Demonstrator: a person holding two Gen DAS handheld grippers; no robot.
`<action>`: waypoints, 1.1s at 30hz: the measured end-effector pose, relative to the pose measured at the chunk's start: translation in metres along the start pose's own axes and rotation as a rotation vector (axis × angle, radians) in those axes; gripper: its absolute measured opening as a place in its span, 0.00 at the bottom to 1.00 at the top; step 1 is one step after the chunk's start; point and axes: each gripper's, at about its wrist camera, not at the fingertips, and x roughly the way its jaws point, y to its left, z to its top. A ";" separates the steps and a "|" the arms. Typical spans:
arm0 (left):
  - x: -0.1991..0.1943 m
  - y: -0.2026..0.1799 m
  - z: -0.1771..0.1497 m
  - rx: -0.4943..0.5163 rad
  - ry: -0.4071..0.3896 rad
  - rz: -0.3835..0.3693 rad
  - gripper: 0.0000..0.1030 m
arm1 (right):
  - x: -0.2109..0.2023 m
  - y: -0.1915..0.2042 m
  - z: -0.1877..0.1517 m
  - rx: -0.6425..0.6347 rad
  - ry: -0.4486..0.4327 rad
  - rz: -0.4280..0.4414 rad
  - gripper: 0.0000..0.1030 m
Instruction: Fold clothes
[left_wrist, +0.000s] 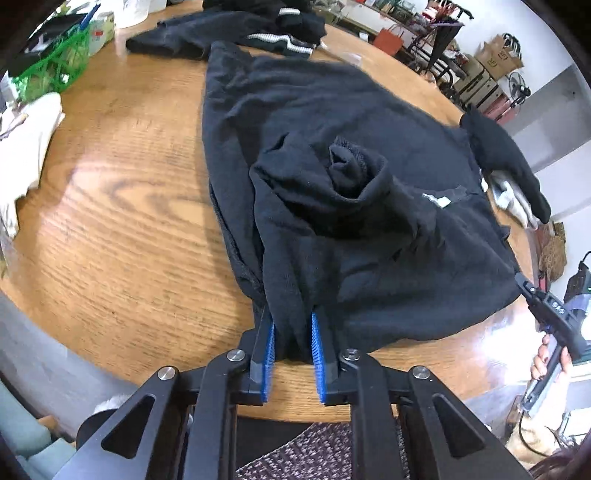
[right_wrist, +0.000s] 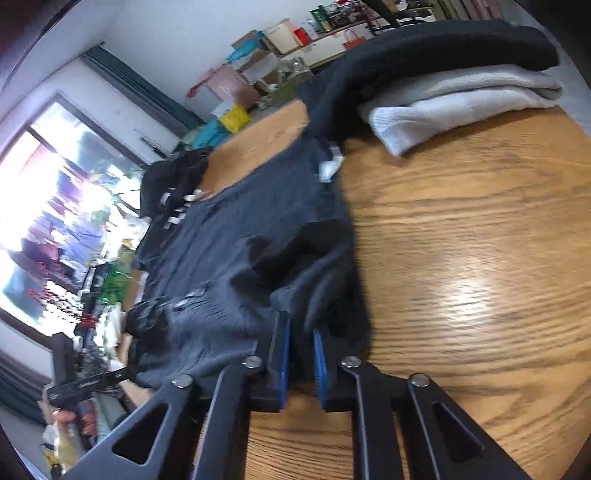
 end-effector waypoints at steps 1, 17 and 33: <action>-0.003 0.003 0.000 -0.019 0.013 -0.003 0.33 | 0.004 -0.006 -0.003 0.001 0.016 -0.021 0.16; 0.024 -0.086 0.034 0.249 -0.273 0.190 0.06 | 0.065 0.085 0.018 -0.195 0.045 0.150 0.13; -0.001 -0.069 0.057 0.204 -0.352 0.103 0.04 | 0.075 0.101 0.060 -0.272 -0.014 0.090 0.24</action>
